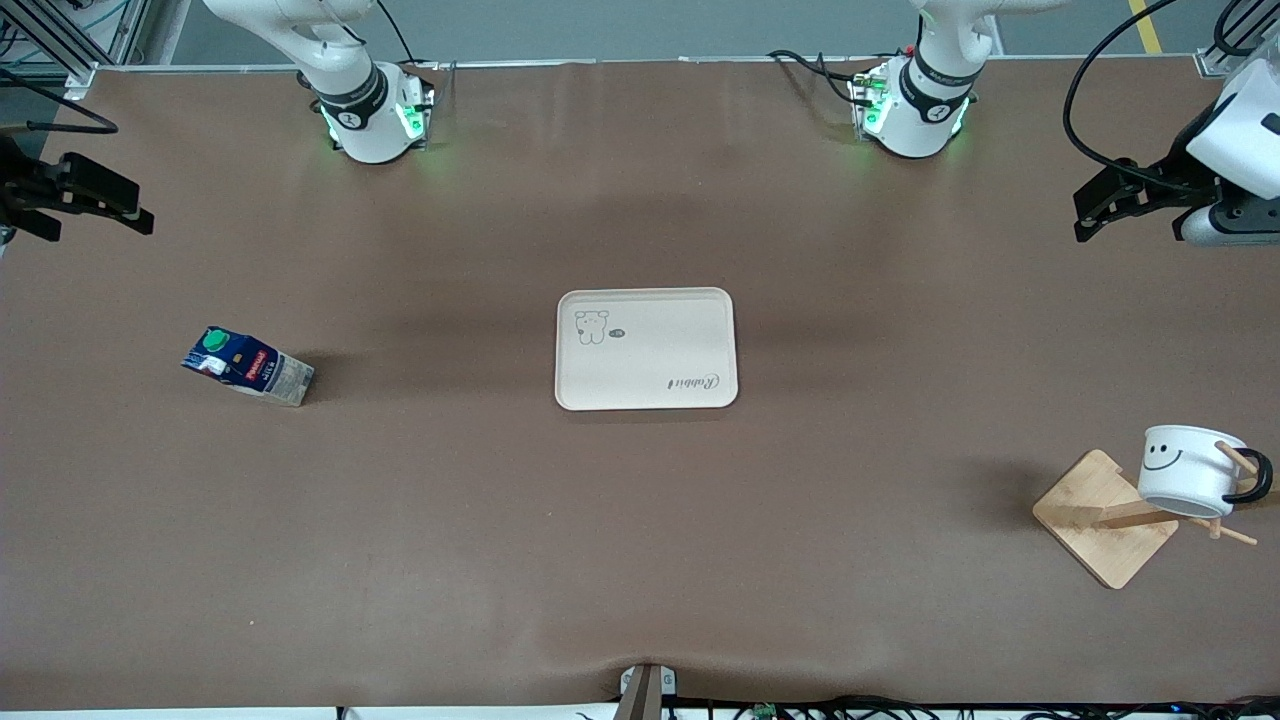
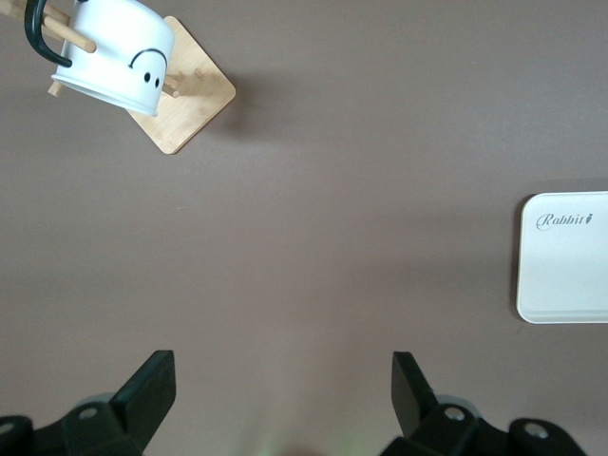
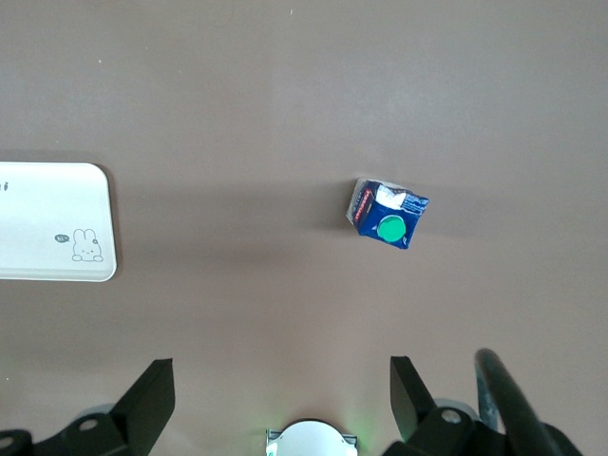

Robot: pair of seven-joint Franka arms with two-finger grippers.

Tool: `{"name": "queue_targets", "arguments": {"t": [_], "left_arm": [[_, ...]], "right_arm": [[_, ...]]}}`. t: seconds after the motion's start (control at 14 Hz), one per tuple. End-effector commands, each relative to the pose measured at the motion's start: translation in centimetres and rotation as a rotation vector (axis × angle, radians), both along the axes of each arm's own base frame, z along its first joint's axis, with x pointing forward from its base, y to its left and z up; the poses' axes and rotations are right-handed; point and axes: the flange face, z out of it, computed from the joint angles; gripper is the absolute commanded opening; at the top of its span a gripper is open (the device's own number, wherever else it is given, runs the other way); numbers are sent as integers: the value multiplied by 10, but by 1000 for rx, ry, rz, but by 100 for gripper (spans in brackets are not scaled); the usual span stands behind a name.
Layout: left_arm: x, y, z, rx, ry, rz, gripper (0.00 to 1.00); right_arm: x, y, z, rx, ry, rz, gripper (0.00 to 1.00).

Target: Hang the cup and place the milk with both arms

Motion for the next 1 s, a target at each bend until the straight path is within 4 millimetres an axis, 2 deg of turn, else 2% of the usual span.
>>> {"name": "queue_targets", "arguments": {"t": [0.0,0.43,0.64,0.93], "left_arm": [[-8,1,5,20,-19,-12,100],[-8,2,2,24,-10,-7,100],[-8,2,4,24,-11,-5,100],[-8,6,6,21,-12,12,100]], "right_arm": [[-19,-2,4,-12,-14,-12,100],[-36,-9,3,-63,-20,-10,100],[-33,-24,-2,-63,-9,-35,100],[-33,-27,-3,-60,-5,-44,100]]}}
